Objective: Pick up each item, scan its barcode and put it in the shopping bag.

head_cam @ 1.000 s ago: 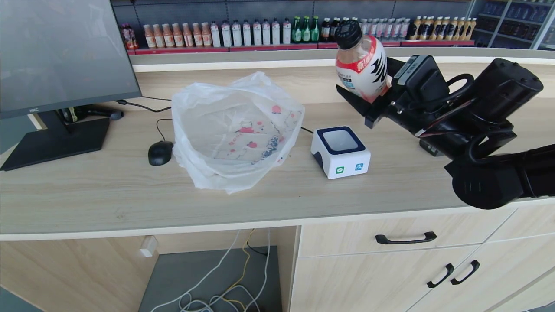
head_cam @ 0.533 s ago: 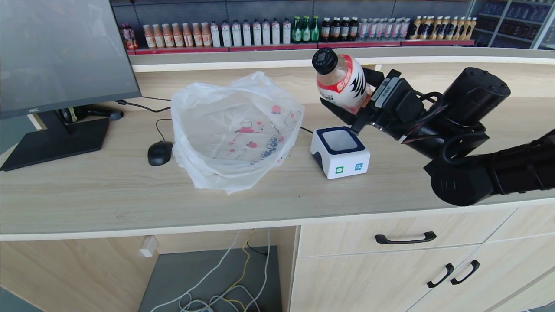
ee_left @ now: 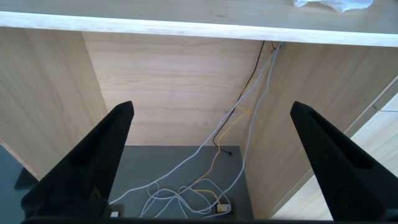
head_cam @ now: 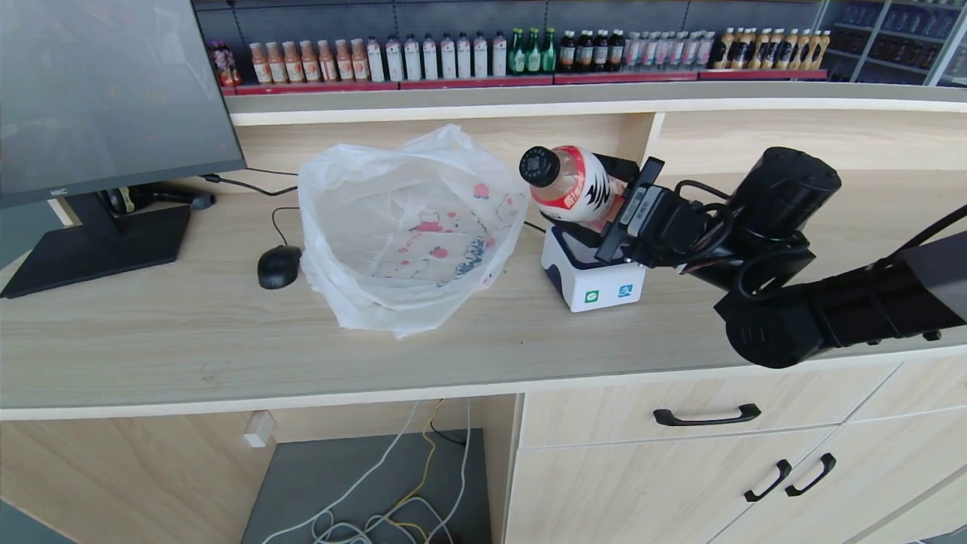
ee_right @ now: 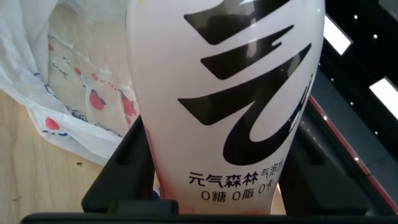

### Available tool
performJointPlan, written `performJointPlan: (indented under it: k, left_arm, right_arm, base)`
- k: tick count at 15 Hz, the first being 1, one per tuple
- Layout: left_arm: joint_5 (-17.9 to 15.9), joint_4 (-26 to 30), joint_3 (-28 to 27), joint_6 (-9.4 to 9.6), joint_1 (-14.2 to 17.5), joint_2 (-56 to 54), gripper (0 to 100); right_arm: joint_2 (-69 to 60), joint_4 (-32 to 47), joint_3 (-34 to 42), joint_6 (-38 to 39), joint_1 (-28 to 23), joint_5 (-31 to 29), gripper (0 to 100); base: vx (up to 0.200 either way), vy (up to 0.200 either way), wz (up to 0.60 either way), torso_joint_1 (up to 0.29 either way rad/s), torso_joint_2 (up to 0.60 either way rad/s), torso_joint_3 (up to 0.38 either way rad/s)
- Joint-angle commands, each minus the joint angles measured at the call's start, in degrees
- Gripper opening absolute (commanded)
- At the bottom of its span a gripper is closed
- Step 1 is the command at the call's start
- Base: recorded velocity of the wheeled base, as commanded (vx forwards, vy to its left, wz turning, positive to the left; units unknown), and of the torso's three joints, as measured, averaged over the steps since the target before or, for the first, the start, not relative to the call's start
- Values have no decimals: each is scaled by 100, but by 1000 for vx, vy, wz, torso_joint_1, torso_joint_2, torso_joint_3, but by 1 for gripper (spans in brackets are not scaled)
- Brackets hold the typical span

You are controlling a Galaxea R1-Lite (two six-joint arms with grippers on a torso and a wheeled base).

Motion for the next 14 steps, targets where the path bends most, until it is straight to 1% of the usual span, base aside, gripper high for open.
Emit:
performJointPlan:
  k: [1,6,14]
  left_arm:
    - [0,0,0,-2,2,0,100]
    - [0,0,0,-2,2,0,100]
    - [0,0,0,-2,2,0,100]
  right_arm:
    - [64,-4,-43,-29,-18,9,0]
    - [73,-4,-43,-134,-247,264,0]
    - [81,-4,1,-134,-247,299,0]
  base:
    - [0,0,0,0,0,0]
    - [0,0,0,0,0,0]
    - [0,0,0,0,0,0]
